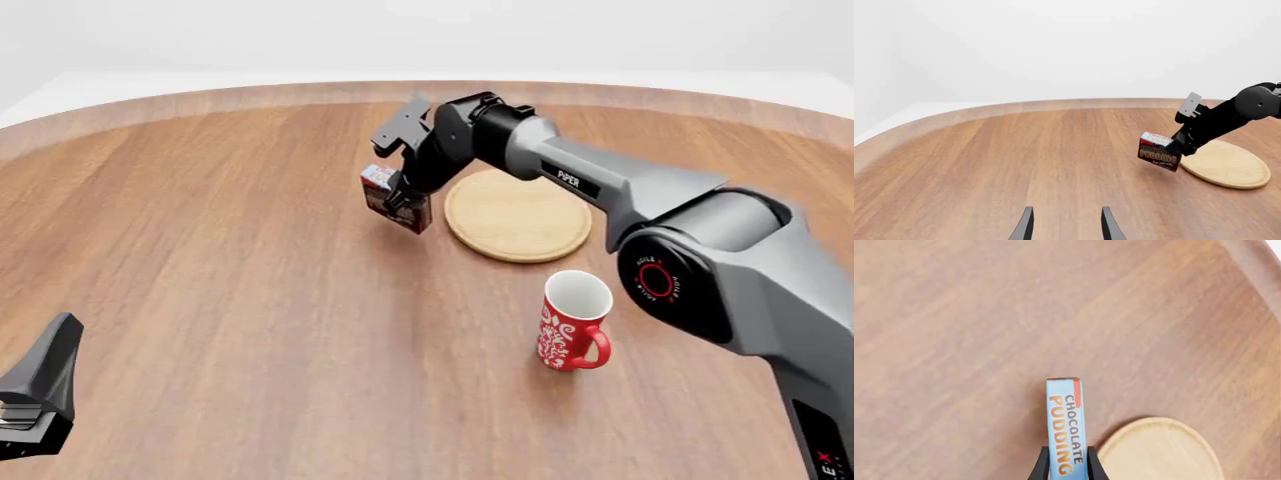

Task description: Put the chocolate pudding to the left of the plate.

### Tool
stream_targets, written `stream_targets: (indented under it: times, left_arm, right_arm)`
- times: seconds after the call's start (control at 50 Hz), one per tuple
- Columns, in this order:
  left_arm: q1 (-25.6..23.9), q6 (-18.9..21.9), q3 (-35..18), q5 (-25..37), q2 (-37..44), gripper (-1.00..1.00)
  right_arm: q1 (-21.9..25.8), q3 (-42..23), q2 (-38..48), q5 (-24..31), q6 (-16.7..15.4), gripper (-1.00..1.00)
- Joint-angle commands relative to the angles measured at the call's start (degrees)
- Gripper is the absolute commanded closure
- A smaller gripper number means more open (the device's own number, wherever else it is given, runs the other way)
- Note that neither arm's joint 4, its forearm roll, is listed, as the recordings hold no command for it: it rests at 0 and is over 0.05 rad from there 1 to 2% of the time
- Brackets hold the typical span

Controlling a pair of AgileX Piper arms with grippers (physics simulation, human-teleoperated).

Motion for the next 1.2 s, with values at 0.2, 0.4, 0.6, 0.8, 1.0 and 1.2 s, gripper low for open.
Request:
stream_targets:
  times: [0.2,0.4,0.6,0.8,1.0,1.2]
  left_arm:
    - [0.0,0.0,0.0,0.0,0.0,-1.0]
    - [0.0,0.0,0.0,0.0,0.0,-1.0]
    - [0.0,0.0,0.0,0.0,0.0,-1.0]
    - [0.0,0.0,0.0,0.0,0.0,-1.0]
    - [0.0,0.0,0.0,0.0,0.0,-1.0]
    - [0.0,0.0,0.0,0.0,0.0,-1.0]
  right_arm:
    - [-0.47,-2.19,1.31,1.83,-0.09,1.0]
    - [-0.65,-2.84,1.79,2.4,-0.42,1.0]
    - [-0.25,-2.72,1.43,2.51,-0.09,-1.0]
    - [-0.14,-0.72,-0.64,1.56,-0.22,-1.0]
    - [-0.43,4.32,-5.34,0.41,-0.46,-1.0]
    - [-0.93,11.22,-11.76,-1.43,-0.56,-1.0]
